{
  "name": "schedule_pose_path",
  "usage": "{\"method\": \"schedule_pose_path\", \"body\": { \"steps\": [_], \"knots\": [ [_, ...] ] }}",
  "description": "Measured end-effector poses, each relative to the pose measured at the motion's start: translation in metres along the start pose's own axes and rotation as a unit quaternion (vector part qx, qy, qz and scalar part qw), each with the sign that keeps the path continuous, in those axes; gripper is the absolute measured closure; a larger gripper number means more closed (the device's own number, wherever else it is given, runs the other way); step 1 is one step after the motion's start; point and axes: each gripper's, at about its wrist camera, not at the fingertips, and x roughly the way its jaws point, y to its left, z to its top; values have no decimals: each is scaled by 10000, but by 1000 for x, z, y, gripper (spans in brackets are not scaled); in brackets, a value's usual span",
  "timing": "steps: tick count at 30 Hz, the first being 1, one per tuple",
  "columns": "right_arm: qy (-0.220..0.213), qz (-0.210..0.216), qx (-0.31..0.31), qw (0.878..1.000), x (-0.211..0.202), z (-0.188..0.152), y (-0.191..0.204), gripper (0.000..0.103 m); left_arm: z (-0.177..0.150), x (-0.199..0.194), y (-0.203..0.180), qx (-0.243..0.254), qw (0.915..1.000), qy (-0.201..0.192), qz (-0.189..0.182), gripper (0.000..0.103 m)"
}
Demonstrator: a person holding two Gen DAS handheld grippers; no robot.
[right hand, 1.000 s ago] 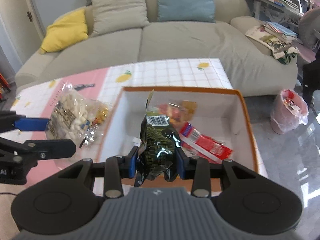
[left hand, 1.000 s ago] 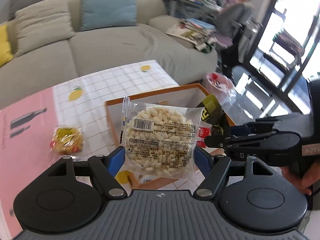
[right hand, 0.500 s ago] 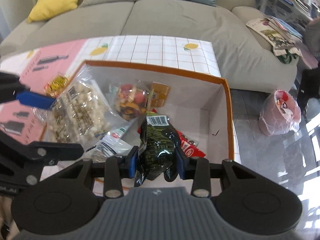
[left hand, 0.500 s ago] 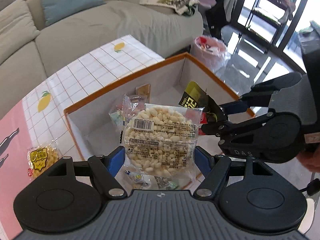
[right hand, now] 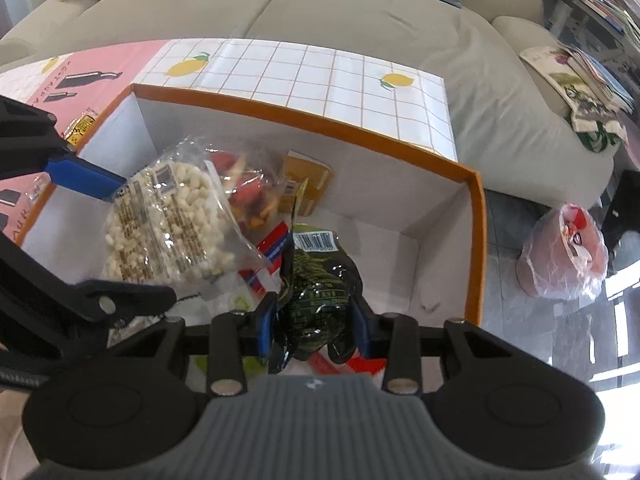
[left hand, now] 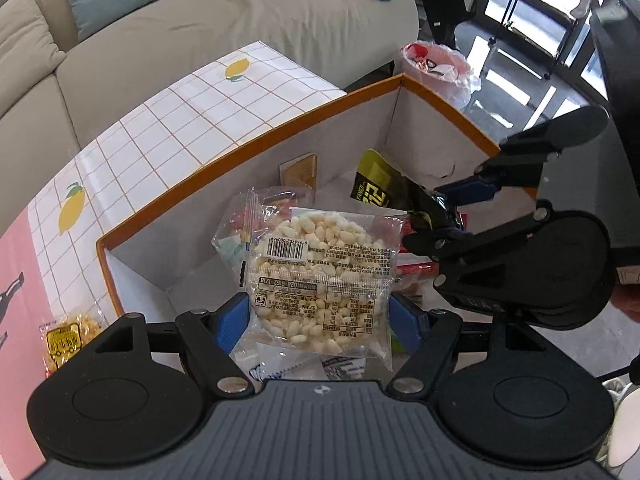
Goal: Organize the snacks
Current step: 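Lift the seaweed pack and puffed-rice pack and carry both over the box, then open both grippers to drop the seaweed and puffed-rice packs into the box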
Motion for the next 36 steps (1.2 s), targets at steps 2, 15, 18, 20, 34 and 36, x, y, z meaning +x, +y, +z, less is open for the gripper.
{"method": "schedule_pose_path", "body": {
  "steps": [2,15,18,20,34,36],
  "knots": [
    [34,8,-58,10000,7,4,-1,66,1,5,0,46,10000,27,46,17],
    [304,-12,-220,9993,38,9,0,65,-1,10,-10,561,9976,-62,412,10],
    [269,-29,-196,9994,35,12,0,48,-4,7,-12,642,9967,-70,483,10],
    [254,-4,-180,9995,32,14,0,48,-6,2,-14,678,9964,-42,500,9],
    [241,23,543,9982,-22,19,-4,37,-17,-68,-22,637,9956,-450,511,9],
    [104,25,806,9967,-38,15,-4,36,-22,-82,-21,547,9951,-638,521,9]
  ]
}}
